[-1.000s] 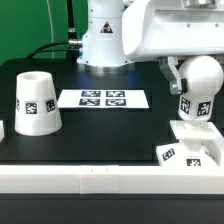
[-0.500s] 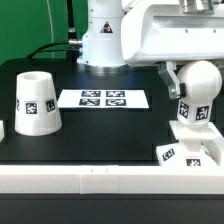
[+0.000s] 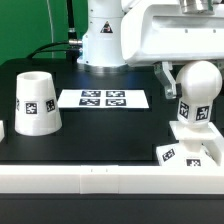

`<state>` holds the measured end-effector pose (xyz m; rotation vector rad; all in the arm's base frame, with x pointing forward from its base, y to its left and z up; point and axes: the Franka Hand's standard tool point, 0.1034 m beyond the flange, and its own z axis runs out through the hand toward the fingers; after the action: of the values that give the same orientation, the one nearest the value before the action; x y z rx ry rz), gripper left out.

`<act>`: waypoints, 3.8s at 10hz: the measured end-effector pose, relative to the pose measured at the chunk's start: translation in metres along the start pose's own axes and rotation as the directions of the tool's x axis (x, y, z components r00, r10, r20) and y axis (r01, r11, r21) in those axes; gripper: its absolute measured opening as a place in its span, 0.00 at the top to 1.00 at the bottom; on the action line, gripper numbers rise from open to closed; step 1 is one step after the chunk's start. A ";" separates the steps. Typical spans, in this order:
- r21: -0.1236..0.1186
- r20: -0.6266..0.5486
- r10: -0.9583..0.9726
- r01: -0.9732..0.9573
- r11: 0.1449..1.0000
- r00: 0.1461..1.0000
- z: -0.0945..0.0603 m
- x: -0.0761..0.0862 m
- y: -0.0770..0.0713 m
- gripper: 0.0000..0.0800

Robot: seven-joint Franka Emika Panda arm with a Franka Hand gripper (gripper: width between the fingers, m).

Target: Assemble lamp

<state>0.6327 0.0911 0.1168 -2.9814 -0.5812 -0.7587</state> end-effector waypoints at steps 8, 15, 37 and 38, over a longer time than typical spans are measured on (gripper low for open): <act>0.012 0.014 -0.005 0.004 1.000 1.000 -0.017 0.013 -0.002 0.13; 0.147 0.409 -0.065 0.004 0.989 0.910 -0.011 -0.003 -0.013 0.13; -0.241 0.468 0.757 -0.758 0.606 0.456 -0.005 -0.007 -0.011 0.28; -0.266 0.454 0.789 -0.782 0.563 0.413 -0.005 -0.007 -0.012 0.28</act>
Offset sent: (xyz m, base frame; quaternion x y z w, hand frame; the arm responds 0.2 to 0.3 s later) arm -0.0118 -0.0021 0.0150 0.0079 -0.0098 -0.0096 0.9999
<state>0.6207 0.0991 0.1166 -2.8845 0.8745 0.1759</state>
